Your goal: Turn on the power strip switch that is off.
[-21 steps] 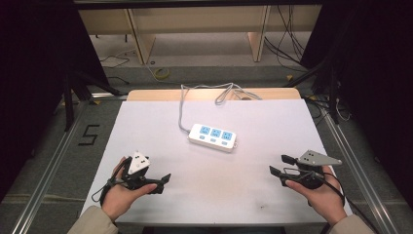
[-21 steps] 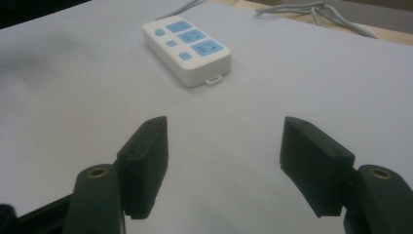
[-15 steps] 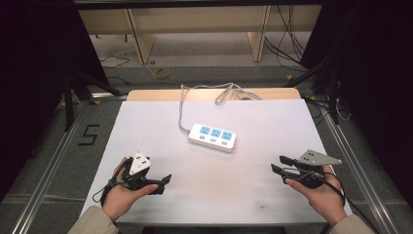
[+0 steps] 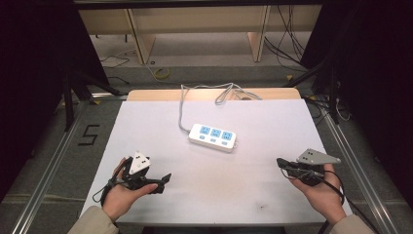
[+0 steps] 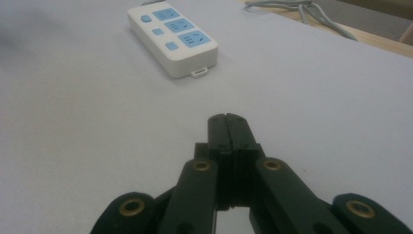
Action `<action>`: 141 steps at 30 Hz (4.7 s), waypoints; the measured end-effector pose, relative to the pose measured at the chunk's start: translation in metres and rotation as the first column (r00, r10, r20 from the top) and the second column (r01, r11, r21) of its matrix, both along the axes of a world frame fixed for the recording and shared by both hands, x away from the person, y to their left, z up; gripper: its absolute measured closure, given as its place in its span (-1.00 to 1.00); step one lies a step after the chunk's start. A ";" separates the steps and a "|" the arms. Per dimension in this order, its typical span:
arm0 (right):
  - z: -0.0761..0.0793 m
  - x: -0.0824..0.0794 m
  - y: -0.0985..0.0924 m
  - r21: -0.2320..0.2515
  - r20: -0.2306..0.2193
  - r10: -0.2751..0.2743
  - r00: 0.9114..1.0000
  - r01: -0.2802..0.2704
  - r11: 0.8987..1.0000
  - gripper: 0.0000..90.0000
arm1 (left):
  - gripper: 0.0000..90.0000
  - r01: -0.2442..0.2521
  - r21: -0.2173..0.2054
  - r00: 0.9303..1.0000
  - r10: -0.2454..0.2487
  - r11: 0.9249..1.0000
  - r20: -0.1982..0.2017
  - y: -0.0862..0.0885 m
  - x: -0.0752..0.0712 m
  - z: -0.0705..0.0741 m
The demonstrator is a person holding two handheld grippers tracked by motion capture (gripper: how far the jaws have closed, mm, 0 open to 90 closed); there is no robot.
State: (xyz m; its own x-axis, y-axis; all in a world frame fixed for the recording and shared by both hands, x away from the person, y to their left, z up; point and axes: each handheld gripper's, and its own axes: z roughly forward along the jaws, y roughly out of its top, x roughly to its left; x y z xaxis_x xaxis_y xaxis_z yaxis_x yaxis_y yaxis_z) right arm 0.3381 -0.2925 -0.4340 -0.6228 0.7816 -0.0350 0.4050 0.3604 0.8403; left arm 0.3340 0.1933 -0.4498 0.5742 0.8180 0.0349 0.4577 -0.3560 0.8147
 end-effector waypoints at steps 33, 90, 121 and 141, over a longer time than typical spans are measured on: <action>0.013 0.031 0.030 0.005 -0.021 0.049 0.999 -0.049 0.999 1.00 | -0.85 0.002 0.003 1.000 -0.002 1.000 -0.006 -0.003 0.001 -0.001; 0.019 0.085 0.092 -0.020 -0.056 0.101 0.993 -0.103 0.995 1.00 | -0.81 0.003 -0.001 1.000 -0.003 1.000 -0.008 -0.004 0.001 -0.001; 0.022 0.102 0.113 -0.028 -0.067 0.121 0.990 -0.124 0.992 1.00 | -0.81 0.005 0.004 1.000 -0.005 1.000 -0.007 -0.004 0.002 -0.002; 0.021 0.112 0.129 -0.042 -0.077 0.139 0.987 -0.143 0.989 1.00 | -0.81 0.010 0.009 1.000 -0.009 1.000 -0.008 -0.004 0.002 -0.002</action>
State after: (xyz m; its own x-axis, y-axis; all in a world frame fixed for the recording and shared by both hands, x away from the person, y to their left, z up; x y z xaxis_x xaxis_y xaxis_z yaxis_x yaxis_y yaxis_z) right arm 0.4497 -0.1630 -0.4135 -0.7289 0.6843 -0.0197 0.4074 0.4567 0.7909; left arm 0.3356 0.1892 -0.4515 0.5822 0.8122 0.0381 0.4604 -0.3680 0.8078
